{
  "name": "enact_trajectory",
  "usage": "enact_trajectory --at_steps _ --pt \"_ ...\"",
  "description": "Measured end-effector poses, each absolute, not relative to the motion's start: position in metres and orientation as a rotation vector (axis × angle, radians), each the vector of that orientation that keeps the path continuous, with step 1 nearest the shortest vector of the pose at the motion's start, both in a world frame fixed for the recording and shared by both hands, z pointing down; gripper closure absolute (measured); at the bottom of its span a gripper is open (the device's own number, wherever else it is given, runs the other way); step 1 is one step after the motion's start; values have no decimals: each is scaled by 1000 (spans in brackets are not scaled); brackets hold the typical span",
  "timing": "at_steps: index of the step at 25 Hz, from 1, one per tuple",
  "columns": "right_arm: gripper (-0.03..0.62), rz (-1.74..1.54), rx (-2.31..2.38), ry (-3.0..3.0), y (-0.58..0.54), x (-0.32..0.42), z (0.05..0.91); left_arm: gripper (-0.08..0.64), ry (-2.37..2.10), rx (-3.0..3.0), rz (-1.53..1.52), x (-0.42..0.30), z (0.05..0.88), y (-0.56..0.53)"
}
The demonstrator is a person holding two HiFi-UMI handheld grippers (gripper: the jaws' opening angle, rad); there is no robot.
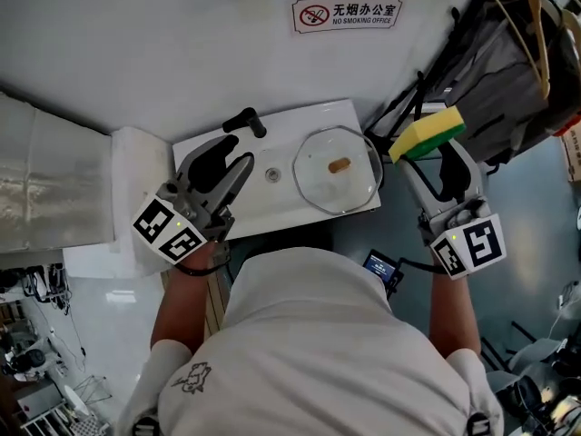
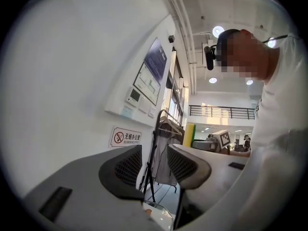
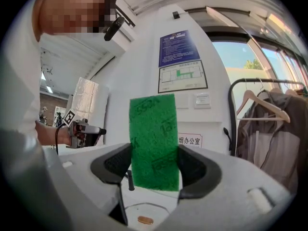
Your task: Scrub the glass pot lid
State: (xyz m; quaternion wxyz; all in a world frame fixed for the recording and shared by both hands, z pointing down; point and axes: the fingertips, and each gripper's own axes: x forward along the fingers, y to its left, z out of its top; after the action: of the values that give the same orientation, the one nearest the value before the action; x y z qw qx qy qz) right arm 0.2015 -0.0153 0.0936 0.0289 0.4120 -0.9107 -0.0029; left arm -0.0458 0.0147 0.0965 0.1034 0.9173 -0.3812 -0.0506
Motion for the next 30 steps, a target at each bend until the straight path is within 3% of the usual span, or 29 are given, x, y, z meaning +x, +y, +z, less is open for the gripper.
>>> enact_trajectory --at_steps 12,23,30 --pt "296 92 1330 -2773 40 156 121 397 -1089 2732 -109 -76 94 59" --pt "295 160 1381 -2727 155 59 132 397 -983 2749 -102 -134 92 163" --pt "296 176 1423 -2681 220 48 149 433 -971 2781 -85 -143 107 219"
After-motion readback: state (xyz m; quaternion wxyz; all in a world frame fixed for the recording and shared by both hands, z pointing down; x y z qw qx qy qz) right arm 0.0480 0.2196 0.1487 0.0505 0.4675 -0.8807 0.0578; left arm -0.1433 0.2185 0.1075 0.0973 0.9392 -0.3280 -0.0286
